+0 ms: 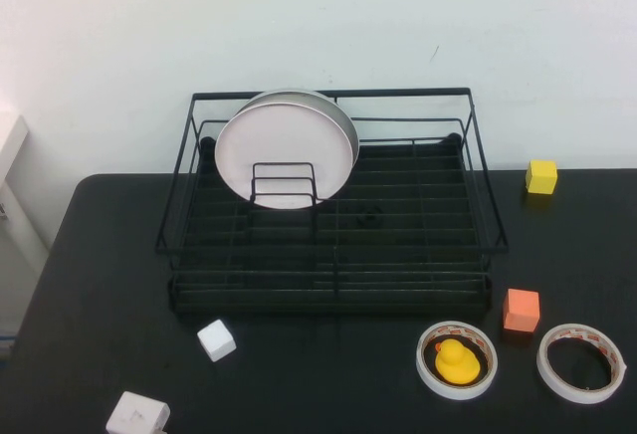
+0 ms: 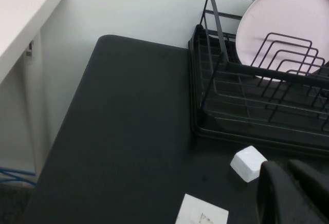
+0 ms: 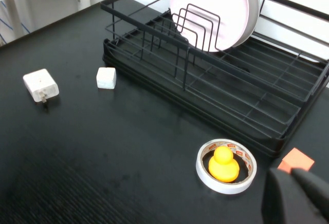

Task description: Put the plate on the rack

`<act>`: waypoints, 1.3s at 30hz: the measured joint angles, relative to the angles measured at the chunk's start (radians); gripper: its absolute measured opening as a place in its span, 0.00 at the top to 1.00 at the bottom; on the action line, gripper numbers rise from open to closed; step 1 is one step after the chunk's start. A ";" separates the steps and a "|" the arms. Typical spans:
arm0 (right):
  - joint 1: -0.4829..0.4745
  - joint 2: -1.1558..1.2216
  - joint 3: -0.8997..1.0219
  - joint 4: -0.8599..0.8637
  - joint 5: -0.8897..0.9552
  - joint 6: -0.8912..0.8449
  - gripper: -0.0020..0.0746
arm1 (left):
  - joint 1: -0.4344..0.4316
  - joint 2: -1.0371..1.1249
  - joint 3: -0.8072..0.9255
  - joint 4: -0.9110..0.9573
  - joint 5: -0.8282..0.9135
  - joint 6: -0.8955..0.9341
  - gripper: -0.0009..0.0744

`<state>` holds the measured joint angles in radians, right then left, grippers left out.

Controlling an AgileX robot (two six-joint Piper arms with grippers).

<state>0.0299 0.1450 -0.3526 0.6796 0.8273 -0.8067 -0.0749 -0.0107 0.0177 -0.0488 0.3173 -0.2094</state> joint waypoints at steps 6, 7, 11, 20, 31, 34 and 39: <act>0.000 0.000 0.000 0.000 0.000 0.000 0.98 | 0.000 0.000 0.000 0.000 0.000 0.000 0.99; 0.000 0.000 0.000 0.000 0.000 0.000 0.98 | 0.000 0.000 0.000 0.000 0.000 0.000 0.99; 0.000 0.000 0.000 0.000 0.000 0.000 0.98 | 0.000 0.000 0.000 -0.002 0.000 0.000 0.99; 0.000 0.000 0.000 0.000 0.000 -0.002 0.98 | 0.000 0.000 0.000 -0.002 0.000 0.000 0.99; -0.001 -0.023 0.000 0.000 0.001 -0.002 0.98 | 0.000 0.000 0.000 -0.002 0.000 -0.005 0.99; -0.001 -0.065 0.000 0.000 0.001 -0.002 0.98 | 0.000 0.000 0.000 -0.002 0.000 -0.006 0.99; -0.001 -0.117 0.000 -0.002 -0.035 -0.002 0.98 | 0.000 0.000 0.000 -0.002 0.000 -0.009 0.99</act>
<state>0.0293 0.0276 -0.3526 0.6776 0.7923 -0.8089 -0.0749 -0.0107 0.0177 -0.0504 0.3173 -0.2184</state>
